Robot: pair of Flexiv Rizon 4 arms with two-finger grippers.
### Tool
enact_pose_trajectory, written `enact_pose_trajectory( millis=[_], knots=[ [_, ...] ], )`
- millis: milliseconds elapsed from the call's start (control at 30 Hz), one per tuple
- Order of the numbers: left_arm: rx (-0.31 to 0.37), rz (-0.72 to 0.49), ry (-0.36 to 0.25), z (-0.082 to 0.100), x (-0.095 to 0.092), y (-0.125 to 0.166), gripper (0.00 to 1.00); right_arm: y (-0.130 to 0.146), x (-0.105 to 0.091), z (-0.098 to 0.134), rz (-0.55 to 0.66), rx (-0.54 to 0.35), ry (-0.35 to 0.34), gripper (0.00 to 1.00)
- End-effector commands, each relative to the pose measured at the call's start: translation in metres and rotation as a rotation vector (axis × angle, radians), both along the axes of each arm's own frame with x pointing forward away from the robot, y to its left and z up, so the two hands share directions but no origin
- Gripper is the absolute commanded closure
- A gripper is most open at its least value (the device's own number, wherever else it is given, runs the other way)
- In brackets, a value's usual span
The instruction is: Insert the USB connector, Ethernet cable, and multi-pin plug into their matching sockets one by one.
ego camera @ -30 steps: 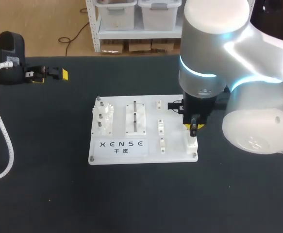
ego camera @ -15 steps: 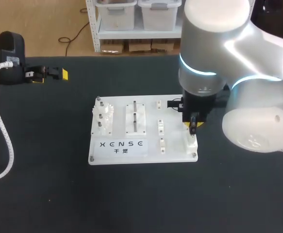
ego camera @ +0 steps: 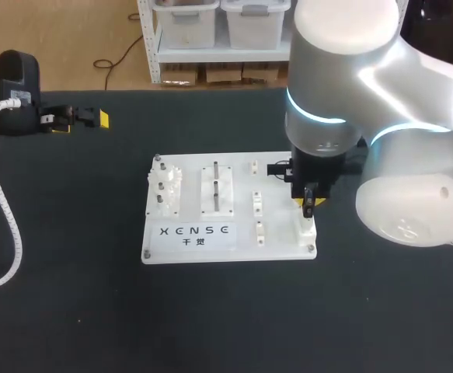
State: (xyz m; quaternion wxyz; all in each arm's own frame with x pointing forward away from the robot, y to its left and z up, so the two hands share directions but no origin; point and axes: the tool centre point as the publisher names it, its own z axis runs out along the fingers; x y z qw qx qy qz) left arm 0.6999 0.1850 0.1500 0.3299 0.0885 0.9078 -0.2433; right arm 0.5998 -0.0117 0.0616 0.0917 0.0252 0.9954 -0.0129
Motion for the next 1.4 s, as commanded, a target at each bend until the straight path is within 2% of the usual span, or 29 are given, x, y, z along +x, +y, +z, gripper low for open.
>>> enact_pose_trajectory(
  millis=[33,867,1400],
  knots=[
    [0.000,0.000,0.000,0.000,0.000,0.000,0.00,-0.001,-0.001,-0.002,-0.002,-0.001,0.001,1.00],
    [0.000,0.000,0.000,0.000,0.000,0.000,0.00,-0.004,-0.004,-0.004,-0.005,0.003,0.005,1.00],
    [0.000,0.000,0.000,0.000,0.000,0.000,0.00,-0.003,-0.008,-0.018,-0.018,0.000,0.027,1.00]
  ],
)
